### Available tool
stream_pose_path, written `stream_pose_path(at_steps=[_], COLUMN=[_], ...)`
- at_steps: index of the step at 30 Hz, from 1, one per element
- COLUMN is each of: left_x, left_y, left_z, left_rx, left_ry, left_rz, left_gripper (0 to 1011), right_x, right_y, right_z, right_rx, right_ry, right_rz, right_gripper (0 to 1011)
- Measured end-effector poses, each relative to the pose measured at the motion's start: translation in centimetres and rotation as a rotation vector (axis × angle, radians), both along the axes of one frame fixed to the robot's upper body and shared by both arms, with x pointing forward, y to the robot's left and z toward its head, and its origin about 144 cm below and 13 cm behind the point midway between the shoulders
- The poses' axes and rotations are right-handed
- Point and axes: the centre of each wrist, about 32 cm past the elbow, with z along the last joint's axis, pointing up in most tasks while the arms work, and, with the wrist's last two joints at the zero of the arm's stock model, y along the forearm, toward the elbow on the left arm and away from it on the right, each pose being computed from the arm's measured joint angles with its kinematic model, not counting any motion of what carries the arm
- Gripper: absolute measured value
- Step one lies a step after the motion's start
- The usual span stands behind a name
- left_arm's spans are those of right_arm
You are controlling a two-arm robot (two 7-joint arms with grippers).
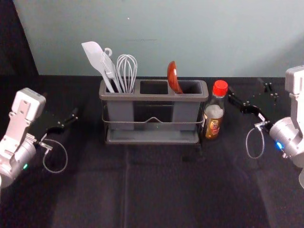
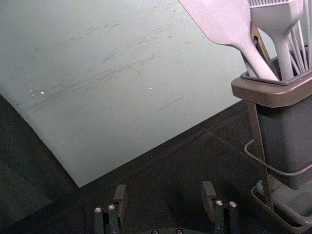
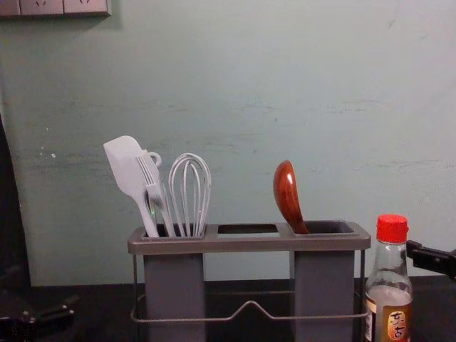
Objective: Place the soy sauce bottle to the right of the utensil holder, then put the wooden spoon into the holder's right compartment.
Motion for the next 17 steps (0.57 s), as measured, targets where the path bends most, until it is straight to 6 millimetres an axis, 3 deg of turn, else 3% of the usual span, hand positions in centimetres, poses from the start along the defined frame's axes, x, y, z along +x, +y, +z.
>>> stream_pose_path(at_steps=[17], left_x=[0.0], left_y=[0.0], left_z=[0.0], left_rx=[0.0], left_ry=[0.0], left_rz=[0.0], left_gripper=[1000], right_x=[0.0], right_y=[0.0], right_z=[0.0], right_rx=[0.0], right_ry=[0.0], right_rz=[0.0], right_gripper=[1002])
